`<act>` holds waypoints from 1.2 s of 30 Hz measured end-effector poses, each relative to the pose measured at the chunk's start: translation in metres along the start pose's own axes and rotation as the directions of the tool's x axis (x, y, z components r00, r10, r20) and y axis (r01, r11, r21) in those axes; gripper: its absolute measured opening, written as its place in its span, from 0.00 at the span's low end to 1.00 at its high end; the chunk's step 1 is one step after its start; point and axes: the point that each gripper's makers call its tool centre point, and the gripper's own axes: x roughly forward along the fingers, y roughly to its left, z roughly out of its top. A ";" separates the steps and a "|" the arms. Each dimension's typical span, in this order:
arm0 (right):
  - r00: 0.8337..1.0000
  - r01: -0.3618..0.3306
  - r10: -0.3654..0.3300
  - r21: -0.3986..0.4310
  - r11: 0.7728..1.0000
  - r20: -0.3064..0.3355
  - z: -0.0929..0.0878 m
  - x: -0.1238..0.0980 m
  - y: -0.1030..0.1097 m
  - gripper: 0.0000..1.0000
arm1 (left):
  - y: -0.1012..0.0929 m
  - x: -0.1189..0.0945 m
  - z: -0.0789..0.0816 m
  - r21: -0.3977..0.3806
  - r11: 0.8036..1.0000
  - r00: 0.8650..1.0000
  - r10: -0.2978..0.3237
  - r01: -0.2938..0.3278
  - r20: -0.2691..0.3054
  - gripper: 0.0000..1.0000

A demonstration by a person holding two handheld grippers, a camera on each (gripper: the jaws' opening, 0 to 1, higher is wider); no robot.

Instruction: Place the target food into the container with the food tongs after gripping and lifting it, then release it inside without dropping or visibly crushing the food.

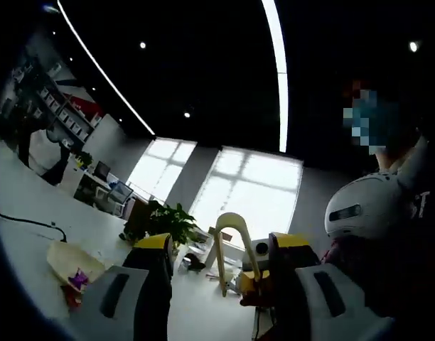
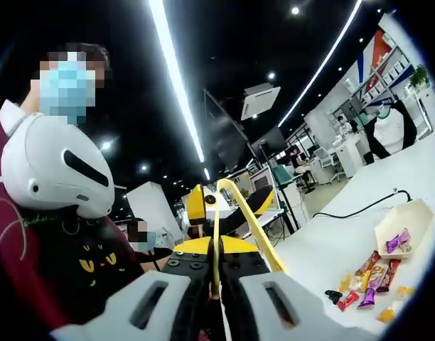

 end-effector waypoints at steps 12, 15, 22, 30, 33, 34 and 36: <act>0.999 0.020 -0.022 -0.047 0.999 -0.042 -0.009 0.002 0.001 0.00 | -0.013 -0.013 0.001 0.042 0.997 0.996 -0.056 0.058 -0.066 0.21; 0.998 0.025 -0.028 -0.057 0.998 -0.056 -0.007 -0.002 0.000 0.06 | -0.014 -0.014 0.006 0.074 0.996 0.995 -0.052 0.059 -0.082 0.20; 0.986 0.053 -0.068 -0.097 0.994 -0.152 -0.004 -0.020 -0.019 0.27 | -0.015 -0.014 0.008 0.138 0.988 0.981 -0.047 0.074 -0.186 0.20; 0.931 -0.003 -0.074 -0.211 0.977 -0.357 -0.033 -0.002 -0.034 0.39 | -0.017 -0.006 -0.027 0.207 0.963 0.893 -0.065 0.173 -0.445 0.20; 0.894 -0.084 -0.031 -0.236 0.968 -0.447 -0.051 0.006 -0.028 0.43 | -0.019 -0.001 -0.035 0.202 0.959 0.877 -0.082 0.199 -0.474 0.20; 0.877 -0.114 -0.015 -0.238 0.964 -0.480 -0.058 0.007 -0.025 0.43 | -0.019 -0.002 -0.039 0.197 0.958 0.864 -0.084 0.207 -0.497 0.20; 0.853 -0.146 -0.016 -0.267 0.953 -0.522 -0.068 0.010 -0.025 0.43 | -0.019 -0.001 -0.046 0.196 0.955 0.843 -0.087 0.222 -0.530 0.20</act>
